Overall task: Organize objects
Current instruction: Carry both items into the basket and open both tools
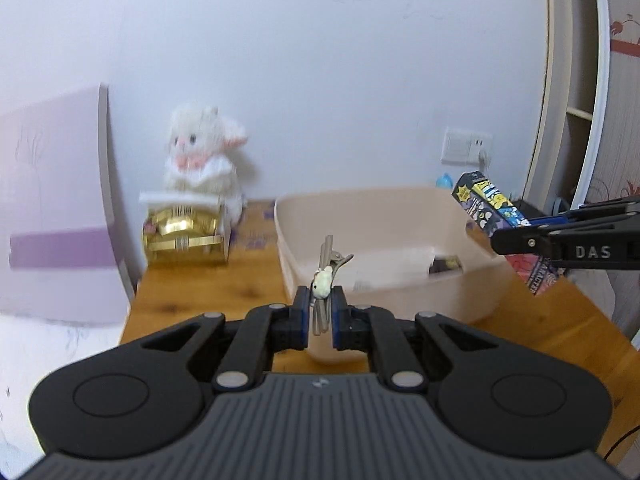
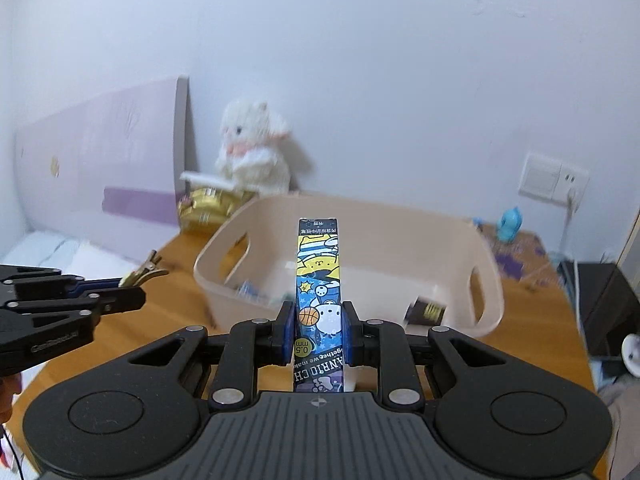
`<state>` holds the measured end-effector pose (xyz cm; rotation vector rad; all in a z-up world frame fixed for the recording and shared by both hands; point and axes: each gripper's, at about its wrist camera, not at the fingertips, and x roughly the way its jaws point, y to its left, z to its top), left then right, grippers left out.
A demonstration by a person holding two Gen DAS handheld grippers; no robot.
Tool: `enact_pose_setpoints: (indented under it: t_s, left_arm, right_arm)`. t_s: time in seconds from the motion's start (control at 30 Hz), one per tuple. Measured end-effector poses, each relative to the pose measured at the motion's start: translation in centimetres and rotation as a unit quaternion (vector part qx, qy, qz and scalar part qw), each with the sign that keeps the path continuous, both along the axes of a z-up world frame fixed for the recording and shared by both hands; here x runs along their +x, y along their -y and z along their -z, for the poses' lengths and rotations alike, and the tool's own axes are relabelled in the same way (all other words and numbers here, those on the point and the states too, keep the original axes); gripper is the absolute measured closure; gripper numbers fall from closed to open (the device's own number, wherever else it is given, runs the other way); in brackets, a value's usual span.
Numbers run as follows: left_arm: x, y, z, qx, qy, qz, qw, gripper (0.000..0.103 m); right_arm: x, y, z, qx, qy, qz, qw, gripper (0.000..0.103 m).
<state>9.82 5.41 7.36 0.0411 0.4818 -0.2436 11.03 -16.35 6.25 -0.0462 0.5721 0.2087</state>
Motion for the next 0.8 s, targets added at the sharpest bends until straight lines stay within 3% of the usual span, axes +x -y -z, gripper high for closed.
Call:
enact_pose_setpoints:
  t_s: [0.2,0.37,0.6,0.8]
  left_arm:
    - [2.8,2.2,-2.4,0.009,0.023,0.004,0.9997,0.091]
    - [6.8,5.0,-2.6,0.02,0.012,0.003,0.9997,0.091]
    - [11.6,8.5,0.0,0.037,-0.029,-0.011,0.9988,0.091]
    - [14.3,10.7,3.0,0.061,-0.083,-0.014,0.9946,0.091]
  right_arm:
    - [2.7,2.0,-1.4,0.004,0.024,0.029,0.999,0.082]
    - [5.3,4.0,-1.7,-0.006,0.03,0.064,0.997,0.082]
    - [9.9,6.9,1.0,0.0,-0.032,0.096,0.995,0.082]
    - [12.3,7.1,3.9,-0.041,-0.072,0.112,0.99,0.082]
